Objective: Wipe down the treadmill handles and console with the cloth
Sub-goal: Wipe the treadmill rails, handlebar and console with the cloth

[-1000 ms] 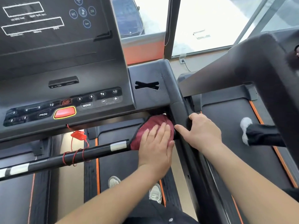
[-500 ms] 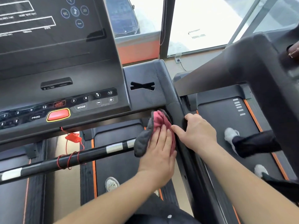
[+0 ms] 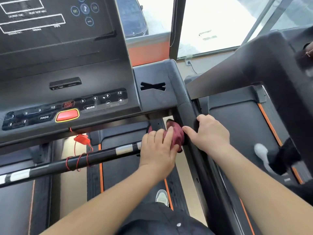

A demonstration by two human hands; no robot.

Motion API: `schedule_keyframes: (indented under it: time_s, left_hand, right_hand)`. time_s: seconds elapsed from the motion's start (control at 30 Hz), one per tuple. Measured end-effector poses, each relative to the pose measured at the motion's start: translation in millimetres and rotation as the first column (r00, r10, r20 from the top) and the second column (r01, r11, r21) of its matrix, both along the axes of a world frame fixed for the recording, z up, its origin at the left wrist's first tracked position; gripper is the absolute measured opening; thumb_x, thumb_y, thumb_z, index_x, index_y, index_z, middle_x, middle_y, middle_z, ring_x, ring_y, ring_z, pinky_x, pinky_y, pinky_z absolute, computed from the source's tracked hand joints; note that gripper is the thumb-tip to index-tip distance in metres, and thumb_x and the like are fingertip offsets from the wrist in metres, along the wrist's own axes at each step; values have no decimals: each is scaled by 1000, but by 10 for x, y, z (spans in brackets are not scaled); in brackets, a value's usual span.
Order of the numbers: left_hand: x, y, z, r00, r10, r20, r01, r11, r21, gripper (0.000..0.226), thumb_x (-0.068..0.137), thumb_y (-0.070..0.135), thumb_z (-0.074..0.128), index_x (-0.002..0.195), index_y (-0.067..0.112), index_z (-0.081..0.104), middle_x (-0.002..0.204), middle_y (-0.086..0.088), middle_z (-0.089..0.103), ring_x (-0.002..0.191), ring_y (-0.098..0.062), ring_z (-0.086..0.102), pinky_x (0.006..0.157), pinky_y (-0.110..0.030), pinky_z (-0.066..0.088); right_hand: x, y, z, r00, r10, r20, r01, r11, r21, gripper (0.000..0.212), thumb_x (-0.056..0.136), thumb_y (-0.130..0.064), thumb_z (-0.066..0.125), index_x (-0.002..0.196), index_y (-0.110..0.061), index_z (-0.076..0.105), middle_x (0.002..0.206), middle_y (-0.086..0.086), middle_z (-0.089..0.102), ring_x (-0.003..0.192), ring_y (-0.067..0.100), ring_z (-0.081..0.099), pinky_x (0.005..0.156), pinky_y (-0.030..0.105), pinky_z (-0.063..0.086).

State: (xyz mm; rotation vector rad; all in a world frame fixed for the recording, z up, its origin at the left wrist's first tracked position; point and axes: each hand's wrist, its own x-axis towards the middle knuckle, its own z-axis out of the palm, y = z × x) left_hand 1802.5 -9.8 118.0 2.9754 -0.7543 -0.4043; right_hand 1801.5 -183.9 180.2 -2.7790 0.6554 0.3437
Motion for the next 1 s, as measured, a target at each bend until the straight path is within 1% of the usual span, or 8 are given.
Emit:
schedule_keyframes:
  time_s: [0.13, 0.27, 0.4, 0.5, 0.57, 0.73, 0.87, 1.0]
  left_hand:
    - [376, -210, 58, 993, -16, -119, 6, 996, -84, 52, 99, 50, 7, 126, 33, 48, 121, -3, 63, 106, -34, 61, 81, -44, 45]
    - [836, -399, 131, 877, 29, -480, -63, 997, -55, 40, 110, 18, 25, 144, 11, 46, 142, -19, 56, 126, -40, 55, 100, -45, 45]
    - [351, -281, 70, 991, 31, -132, -48, 990, -132, 39, 108, 40, 23, 137, 30, 47, 131, -1, 60, 112, -35, 60, 85, -43, 44]
    - [-97, -91, -80, 998, -20, 67, 32, 983, -182, 57, 104, 49, 24, 157, 31, 31, 150, -2, 45, 129, -32, 45, 108, -48, 35]
    - [-128, -42, -106, 999, -34, 37, 40, 983, -182, 63, 103, 52, 21, 161, 29, 22, 157, -5, 36, 137, -33, 35, 118, -51, 25]
    - [470, -301, -19, 967, -27, -253, -5, 992, -124, 47, 104, 50, 12, 128, 29, 46, 130, -6, 59, 114, -37, 59, 85, -46, 44]
    - [858, -367, 130, 762, 18, -647, -144, 979, -142, 50, 110, 40, 14, 129, 18, 55, 145, -14, 56, 130, -36, 52, 103, -43, 38]
    - [552, -265, 58, 961, -93, -262, 75, 994, -79, 54, 97, 56, 1, 127, 35, 41, 134, -5, 60, 114, -38, 60, 84, -48, 44]
  right_hand:
    - [2, 3, -1, 1000, -3, -4, 3, 1000, 2, 58, 90, -68, 52, 113, -15, 55, 114, 5, 57, 110, 28, 59, 80, 39, 52]
    - [3, 12, 0, 1000, -3, -8, 3, 1000, 1, 59, 90, -69, 53, 112, -14, 55, 114, 6, 57, 109, 29, 59, 80, 39, 51]
    - [6, 8, -9, 1000, -9, -6, 9, 1000, 4, 58, 90, -68, 53, 111, -15, 56, 114, 5, 58, 109, 28, 59, 79, 39, 51]
    - [4, 6, -22, 1000, -5, 4, 5, 1000, -2, 59, 90, -69, 52, 114, -16, 55, 114, 5, 58, 111, 28, 59, 82, 40, 52]
    - [4, 0, -30, 1000, -3, 13, 3, 1000, -3, 59, 90, -70, 52, 114, -15, 55, 114, 5, 58, 111, 28, 59, 82, 40, 52]
    - [1, -5, -70, 1000, -3, 18, 3, 1000, -13, 58, 89, -70, 52, 109, -15, 55, 111, 5, 58, 106, 29, 60, 76, 38, 50]
    - [5, 6, -54, 1000, -11, 5, 11, 1000, -13, 57, 90, -69, 52, 110, -15, 55, 114, 5, 57, 110, 30, 59, 80, 41, 50]
    - [3, 16, -61, 1000, -27, 0, 27, 1000, -8, 58, 91, -67, 52, 117, -16, 54, 118, 5, 56, 112, 29, 58, 85, 45, 53]
